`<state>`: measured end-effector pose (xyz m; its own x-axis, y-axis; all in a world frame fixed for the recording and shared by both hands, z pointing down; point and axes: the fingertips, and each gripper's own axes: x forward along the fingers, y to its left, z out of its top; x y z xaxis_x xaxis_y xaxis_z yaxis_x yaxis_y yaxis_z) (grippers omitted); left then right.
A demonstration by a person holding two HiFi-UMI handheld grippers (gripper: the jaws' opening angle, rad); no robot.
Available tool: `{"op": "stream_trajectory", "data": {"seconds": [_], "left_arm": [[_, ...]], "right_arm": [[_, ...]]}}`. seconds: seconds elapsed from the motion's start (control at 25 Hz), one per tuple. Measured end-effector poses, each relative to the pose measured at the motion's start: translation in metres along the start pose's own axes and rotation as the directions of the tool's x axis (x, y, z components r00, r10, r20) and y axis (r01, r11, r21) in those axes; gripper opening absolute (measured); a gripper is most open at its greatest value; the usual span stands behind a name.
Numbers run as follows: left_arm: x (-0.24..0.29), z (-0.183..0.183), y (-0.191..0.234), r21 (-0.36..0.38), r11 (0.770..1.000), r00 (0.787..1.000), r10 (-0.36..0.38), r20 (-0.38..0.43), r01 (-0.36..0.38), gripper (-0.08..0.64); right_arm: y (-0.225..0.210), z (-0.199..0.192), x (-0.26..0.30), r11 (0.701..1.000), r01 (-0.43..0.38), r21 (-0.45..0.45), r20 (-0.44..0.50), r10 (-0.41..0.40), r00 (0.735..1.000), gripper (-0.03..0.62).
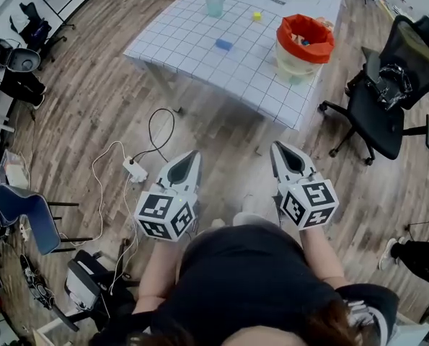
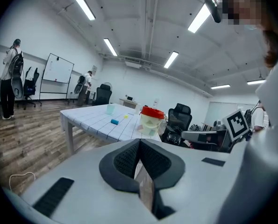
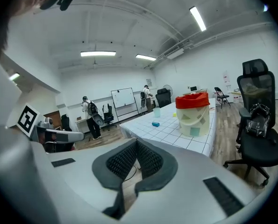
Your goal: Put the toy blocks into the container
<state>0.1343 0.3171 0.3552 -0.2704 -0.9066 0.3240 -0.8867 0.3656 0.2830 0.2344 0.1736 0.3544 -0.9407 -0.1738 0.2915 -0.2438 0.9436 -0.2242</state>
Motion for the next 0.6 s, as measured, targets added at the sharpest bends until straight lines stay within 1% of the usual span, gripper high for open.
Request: {"op": "stream_trajectory", "data": {"seconds": [0.24,0.36,0.52,0.6], "left_arm": [[0.033,0.011,-0.009,0.031,1.0,1.0,-0.005,0.007,0.005,0.025],[0.047,0.015,-0.015,0.013,1.0,1.0,-0.008,0.013,0.008,0.025],[0.064,0.016,-0.026,-0.034,0.999,1.0,-0.011,0.021,0.012,0.025],[0.073,0.018,-0.034,-0.042,0.999,1.0,-0.012,0.024,0.013,0.025]], "right_arm": [[-0.028,0.008,0.016,1.0,-0.026,-0.002,-0.012,0.026,1.0,0.015],[-0.04,0.01,0.02,0.999,-0.045,-0.001,-0.026,0.045,0.999,0.015],[-0.052,0.009,0.024,0.996,-0.094,-0.004,-0.045,0.094,0.995,0.015],[-0.057,0.008,0.026,0.993,-0.119,-0.005,-0.053,0.119,0.992,0.015]]}}
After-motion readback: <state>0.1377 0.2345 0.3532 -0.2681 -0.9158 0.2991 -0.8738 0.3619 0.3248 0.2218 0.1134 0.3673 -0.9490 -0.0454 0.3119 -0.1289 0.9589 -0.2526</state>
